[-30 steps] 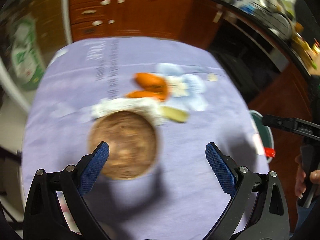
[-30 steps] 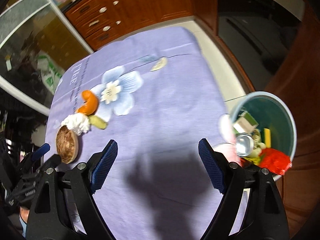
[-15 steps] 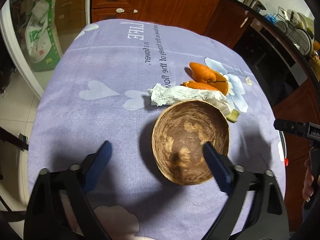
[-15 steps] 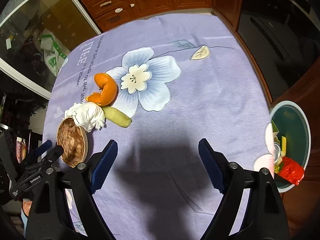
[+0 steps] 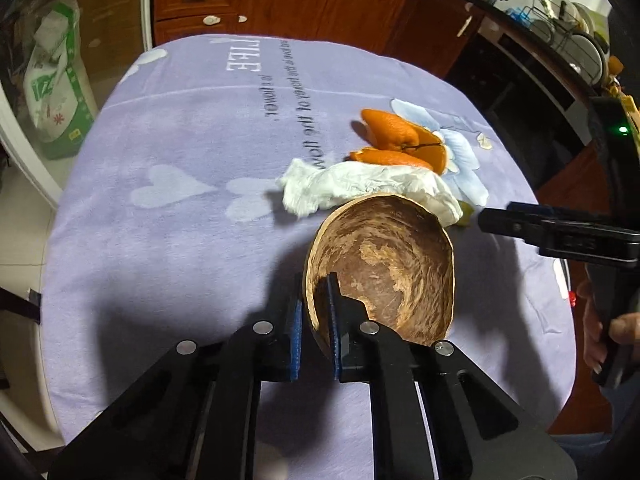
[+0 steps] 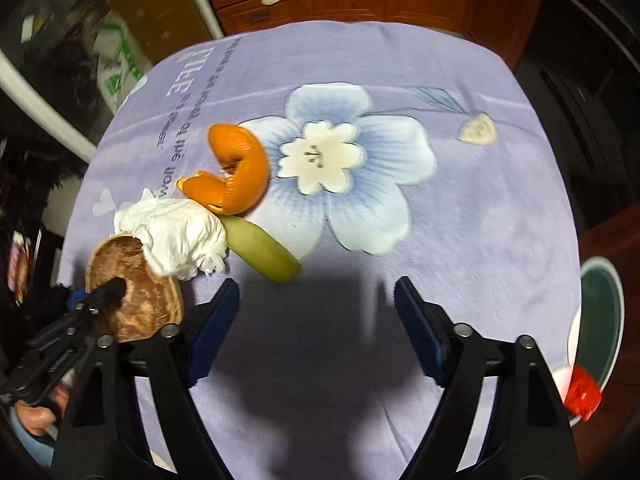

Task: Collect trash
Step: 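Grasp the brown coconut shell rim with the left gripper while the right grasps the green peel strip, then carry the shell and peel over the teal bin and open the left gripper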

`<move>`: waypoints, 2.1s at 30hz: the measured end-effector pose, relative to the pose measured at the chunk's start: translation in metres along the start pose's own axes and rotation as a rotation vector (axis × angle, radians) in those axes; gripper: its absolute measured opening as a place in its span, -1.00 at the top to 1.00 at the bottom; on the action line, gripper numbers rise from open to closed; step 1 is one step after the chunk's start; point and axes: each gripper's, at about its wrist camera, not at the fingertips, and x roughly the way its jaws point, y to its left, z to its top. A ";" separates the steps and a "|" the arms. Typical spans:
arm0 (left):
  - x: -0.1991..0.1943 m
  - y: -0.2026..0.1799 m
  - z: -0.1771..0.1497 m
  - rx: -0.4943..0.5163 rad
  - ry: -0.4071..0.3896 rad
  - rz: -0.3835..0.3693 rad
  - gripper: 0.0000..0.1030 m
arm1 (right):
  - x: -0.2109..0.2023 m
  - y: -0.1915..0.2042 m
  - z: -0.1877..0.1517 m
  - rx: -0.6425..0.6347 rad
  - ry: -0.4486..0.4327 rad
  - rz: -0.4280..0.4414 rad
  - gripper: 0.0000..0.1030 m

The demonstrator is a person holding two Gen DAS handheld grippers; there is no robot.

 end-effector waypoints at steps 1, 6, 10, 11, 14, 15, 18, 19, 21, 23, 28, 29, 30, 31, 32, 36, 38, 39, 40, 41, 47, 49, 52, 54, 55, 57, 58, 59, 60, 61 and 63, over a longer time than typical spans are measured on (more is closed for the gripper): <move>-0.002 0.005 -0.001 -0.007 0.004 0.001 0.78 | 0.003 0.003 0.001 -0.016 0.002 -0.003 -0.23; -0.014 0.030 -0.008 -0.041 0.013 0.035 0.76 | 0.021 0.014 0.007 -0.082 0.024 -0.011 -0.12; -0.015 0.042 -0.010 -0.073 0.022 0.055 0.68 | 0.027 0.025 0.008 -0.141 0.015 -0.033 0.03; -0.015 0.042 -0.011 -0.074 0.023 0.062 0.67 | 0.027 0.026 0.008 -0.154 0.011 -0.035 0.09; -0.011 0.036 -0.009 -0.064 0.021 0.079 0.41 | 0.025 0.032 0.005 -0.186 0.004 -0.043 0.49; -0.010 0.035 -0.008 -0.059 0.021 0.077 0.34 | 0.023 0.033 0.004 -0.193 0.004 -0.044 0.59; -0.005 0.025 -0.006 -0.038 0.011 0.085 0.07 | 0.016 0.027 0.002 -0.155 0.012 -0.017 0.87; -0.004 0.023 -0.006 -0.032 0.003 0.095 0.07 | 0.014 0.024 -0.001 -0.139 0.012 -0.007 0.87; -0.003 0.021 -0.006 -0.030 -0.008 0.118 0.25 | 0.008 0.012 -0.006 -0.102 0.017 0.011 0.87; -0.006 0.020 -0.006 -0.045 -0.008 0.095 0.68 | 0.001 0.001 -0.014 -0.072 0.020 0.024 0.87; -0.023 0.006 -0.007 -0.044 -0.037 0.105 0.84 | -0.020 -0.027 -0.032 0.010 -0.004 0.055 0.87; -0.027 -0.001 -0.008 -0.035 -0.045 0.106 0.85 | -0.024 -0.031 -0.034 0.021 -0.012 0.056 0.87; -0.029 -0.005 -0.007 -0.028 -0.047 0.106 0.85 | -0.029 -0.037 -0.037 0.035 -0.024 0.058 0.87; -0.032 -0.014 -0.007 -0.013 -0.051 0.108 0.85 | -0.033 -0.041 -0.040 0.045 -0.031 0.061 0.87; -0.033 -0.020 -0.007 -0.003 -0.052 0.109 0.85 | -0.038 -0.046 -0.042 0.059 -0.041 0.066 0.87; -0.040 -0.049 -0.004 0.043 -0.064 0.110 0.85 | -0.058 -0.064 -0.053 0.098 -0.081 0.076 0.87; -0.043 -0.067 -0.001 0.077 -0.072 0.105 0.85 | -0.068 -0.076 -0.059 0.120 -0.101 0.080 0.87; -0.044 -0.075 -0.001 0.090 -0.075 0.104 0.85 | -0.071 -0.080 -0.060 0.128 -0.109 0.081 0.87; -0.045 -0.083 0.000 0.104 -0.077 0.101 0.85 | -0.076 -0.087 -0.063 0.140 -0.121 0.082 0.87; -0.046 -0.094 0.002 0.123 -0.080 0.098 0.85 | -0.081 -0.093 -0.065 0.151 -0.130 0.082 0.87; -0.044 -0.153 0.010 0.216 -0.083 0.062 0.85 | -0.106 -0.134 -0.085 0.219 -0.184 0.074 0.87; -0.040 -0.175 0.014 0.251 -0.080 0.039 0.84 | -0.119 -0.157 -0.095 0.257 -0.213 0.064 0.87; -0.030 -0.217 0.017 0.319 -0.068 -0.001 0.84 | -0.132 -0.186 -0.109 0.315 -0.241 0.045 0.87; -0.019 -0.249 0.018 0.362 -0.049 -0.039 0.84 | -0.142 -0.213 -0.123 0.367 -0.260 0.028 0.87; -0.014 -0.265 0.018 0.384 -0.040 -0.055 0.84 | -0.148 -0.228 -0.133 0.398 -0.271 0.016 0.87; -0.004 -0.292 0.017 0.420 -0.025 -0.077 0.84 | -0.155 -0.253 -0.148 0.444 -0.284 -0.007 0.87; 0.001 -0.307 0.016 0.436 -0.015 -0.093 0.84 | -0.159 -0.266 -0.156 0.466 -0.289 -0.017 0.87; 0.005 -0.318 0.015 0.447 -0.008 -0.105 0.84 | -0.162 -0.276 -0.163 0.484 -0.292 -0.025 0.87; 0.010 -0.331 0.014 0.462 -0.001 -0.117 0.84 | -0.164 -0.288 -0.170 0.506 -0.294 -0.034 0.87; 0.013 -0.341 0.013 0.474 0.002 -0.124 0.84 | -0.167 -0.301 -0.179 0.533 -0.295 -0.043 0.87; 0.023 -0.366 0.012 0.504 0.014 -0.139 0.84 | -0.168 -0.318 -0.190 0.564 -0.292 -0.057 0.87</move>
